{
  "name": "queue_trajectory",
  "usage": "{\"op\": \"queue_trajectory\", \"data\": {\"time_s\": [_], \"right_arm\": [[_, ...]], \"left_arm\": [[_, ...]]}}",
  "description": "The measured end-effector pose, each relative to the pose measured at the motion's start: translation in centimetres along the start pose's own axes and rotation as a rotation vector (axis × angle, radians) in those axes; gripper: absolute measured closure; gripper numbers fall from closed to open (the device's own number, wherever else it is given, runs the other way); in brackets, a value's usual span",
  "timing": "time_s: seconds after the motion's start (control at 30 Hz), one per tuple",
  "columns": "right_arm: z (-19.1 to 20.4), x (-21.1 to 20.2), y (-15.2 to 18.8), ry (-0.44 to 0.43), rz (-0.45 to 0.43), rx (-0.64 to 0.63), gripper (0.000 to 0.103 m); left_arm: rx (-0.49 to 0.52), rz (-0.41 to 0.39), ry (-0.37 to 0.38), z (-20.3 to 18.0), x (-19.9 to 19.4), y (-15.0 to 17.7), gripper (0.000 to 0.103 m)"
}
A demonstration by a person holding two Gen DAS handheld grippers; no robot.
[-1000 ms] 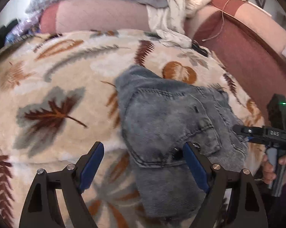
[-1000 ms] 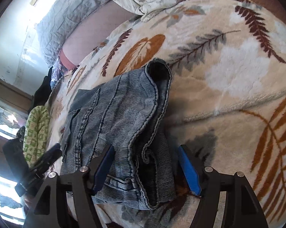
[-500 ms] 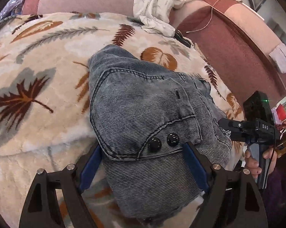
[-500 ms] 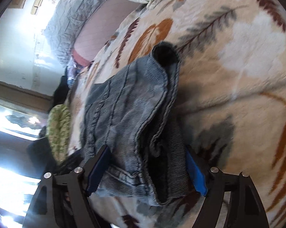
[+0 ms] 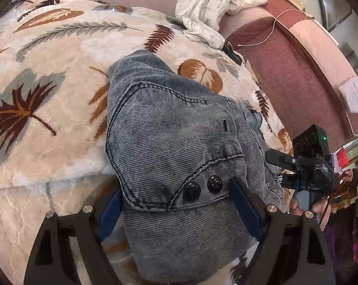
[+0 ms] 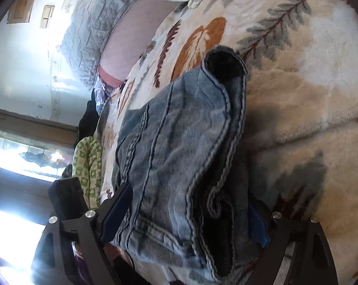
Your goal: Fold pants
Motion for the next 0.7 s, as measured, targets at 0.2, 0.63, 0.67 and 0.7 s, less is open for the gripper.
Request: {"op": "queue_trajectory", "data": {"time_s": [0.2, 0.63, 0.67, 0.7], "right_arm": [[1.2, 0.9, 0.1, 0.064, 0.0, -0.063, 0.051], [8.2, -0.9, 0.4, 0.097, -0.164, -0.286, 0.066], [8.7, -1.0, 0.3, 0.086, -0.174, -0.293, 0.066], [9.5, -1.1, 0.3, 0.077, -0.188, -0.308, 0.066]], "left_arm": [[0.024, -0.025, -0.017, -0.1, 0.2, 0.1, 0.024], [0.12, -0.17, -0.082, -1.2, -4.1, -0.6, 0.06], [0.114, -0.19, -0.08, -1.0, -5.0, -0.7, 0.06], [0.109, -0.202, -0.078, -0.8, -5.5, -0.8, 0.06]]}}
Point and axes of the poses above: each gripper's, at about its wrist camera, not at the fingertips, and x roughly the way its jaws point, z to its left, y to its underside, the point moved 5 cm from there along x, roughly the way its jaws point, and after that the axes turned 4 degrees about z, right-handed, at the moved point
